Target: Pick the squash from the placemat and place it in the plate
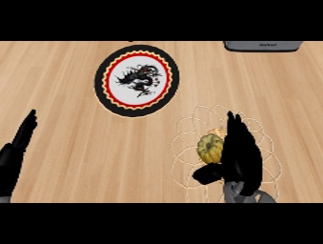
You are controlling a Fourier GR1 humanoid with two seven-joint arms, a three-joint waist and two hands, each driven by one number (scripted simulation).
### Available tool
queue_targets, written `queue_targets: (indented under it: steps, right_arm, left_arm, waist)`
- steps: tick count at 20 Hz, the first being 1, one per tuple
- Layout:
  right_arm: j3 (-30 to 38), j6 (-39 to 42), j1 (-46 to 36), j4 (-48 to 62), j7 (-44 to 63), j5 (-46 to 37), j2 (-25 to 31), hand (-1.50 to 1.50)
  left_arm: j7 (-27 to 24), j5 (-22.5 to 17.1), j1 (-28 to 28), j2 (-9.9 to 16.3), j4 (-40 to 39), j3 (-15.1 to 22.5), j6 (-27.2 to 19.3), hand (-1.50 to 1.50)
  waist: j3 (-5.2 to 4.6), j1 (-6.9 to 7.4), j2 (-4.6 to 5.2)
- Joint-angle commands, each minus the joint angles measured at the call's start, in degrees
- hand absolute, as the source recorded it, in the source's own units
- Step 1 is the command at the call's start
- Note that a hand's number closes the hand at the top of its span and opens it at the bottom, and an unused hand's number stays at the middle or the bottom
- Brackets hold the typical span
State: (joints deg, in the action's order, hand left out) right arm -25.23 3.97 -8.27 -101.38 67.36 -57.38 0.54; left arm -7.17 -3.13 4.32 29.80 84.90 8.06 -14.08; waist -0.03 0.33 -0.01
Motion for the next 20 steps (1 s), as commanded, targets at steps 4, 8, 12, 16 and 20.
queue_targets:
  steps: [4, 8, 12, 16, 20]
  right_arm:
    - [-1.9, -1.7, 1.5, 5.2, 8.7, 0.2, -0.5, -1.50]
    - [0.1, -2.5, -3.7, 10.3, 8.6, 2.9, -0.5, -1.50]
    - [4.9, -3.8, 3.2, 10.1, -2.0, 2.5, 0.7, -1.50]
    - [4.0, -7.2, -0.4, 13.4, -3.0, 3.0, -0.5, 1.50]
    - [4.2, -7.6, -2.5, 15.4, -3.9, 2.1, -0.5, 1.50]
  left_arm:
    - [-0.7, 1.0, -0.6, -1.3, -1.2, -0.8, 0.8, 0.00]
    - [-1.5, 3.1, 0.0, -3.5, -2.1, -0.1, -0.2, 0.00]
    - [-1.9, 3.1, 1.1, -2.8, -0.6, -2.1, 1.2, 0.00]
    - [-2.5, 2.1, 1.7, -1.7, -0.2, -5.4, 5.3, 0.00]
    - [-0.2, 2.3, 1.1, -2.1, 1.8, -6.5, 7.7, 0.00]
  waist:
    - [0.01, -0.21, -0.02]
    - [0.02, 0.02, 0.05]
    - [0.04, -0.27, -0.01]
    - [0.04, -0.06, 0.00]
    - [0.04, -0.05, -0.02]
